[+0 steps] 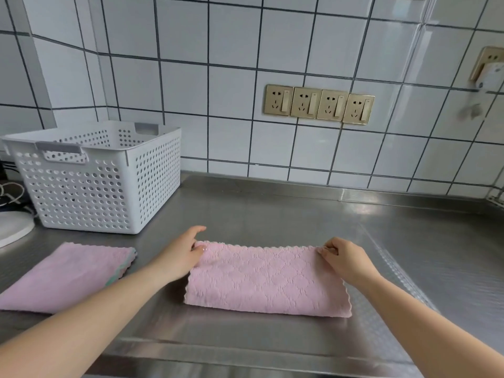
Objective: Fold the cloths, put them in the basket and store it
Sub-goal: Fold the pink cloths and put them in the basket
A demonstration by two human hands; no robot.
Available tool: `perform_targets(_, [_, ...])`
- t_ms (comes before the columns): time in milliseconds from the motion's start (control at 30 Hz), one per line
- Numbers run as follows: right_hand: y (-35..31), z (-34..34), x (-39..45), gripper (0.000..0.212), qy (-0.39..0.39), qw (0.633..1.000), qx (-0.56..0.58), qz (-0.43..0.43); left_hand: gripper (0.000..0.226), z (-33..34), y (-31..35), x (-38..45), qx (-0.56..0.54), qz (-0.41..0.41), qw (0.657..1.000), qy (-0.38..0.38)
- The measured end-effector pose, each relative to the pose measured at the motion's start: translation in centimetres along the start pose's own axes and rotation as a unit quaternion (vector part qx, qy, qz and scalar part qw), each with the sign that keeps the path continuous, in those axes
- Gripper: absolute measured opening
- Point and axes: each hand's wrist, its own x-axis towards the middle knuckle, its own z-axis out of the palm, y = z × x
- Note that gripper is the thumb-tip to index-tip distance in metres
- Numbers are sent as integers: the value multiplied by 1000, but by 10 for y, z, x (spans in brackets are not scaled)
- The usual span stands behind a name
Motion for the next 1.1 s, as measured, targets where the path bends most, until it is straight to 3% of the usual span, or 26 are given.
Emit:
perform_targets(433, [12, 19, 23, 4, 20, 999, -19, 31, 65, 7, -9, 29, -11, -56, 998, -22])
perform_targets(533, [5, 18, 20, 15, 75, 996, -38, 18, 61, 5, -8, 30, 7, -50, 999, 11])
perform_targets(600, [-11, 23, 13, 21, 94, 991, -80, -51, 49, 4, -2, 29, 47, -19, 998, 33])
perform_targets(733, [-61, 52, -10, 35, 12, 977, -139, -160, 35, 21, 34, 11, 141, 104, 984, -24])
perform_targets(833, [-82, 81, -27, 43, -75, 970, -167, -158, 43, 53, 46, -2, 255, 147, 952, -85])
perform_targets(900, [-81, 94, -33, 46, -87, 972, -166, -142, 50, 71, 40, -4, 307, 176, 931, -96])
perform_targets(1000, [-67, 93, -37, 86, -80, 972, -181, -125, 78, 74, 33, -10, 335, 160, 922, -111])
perform_targets(1100, [-53, 80, -36, 97, -100, 966, -213, -103, 59, 65, 33, -14, 345, 99, 925, -126])
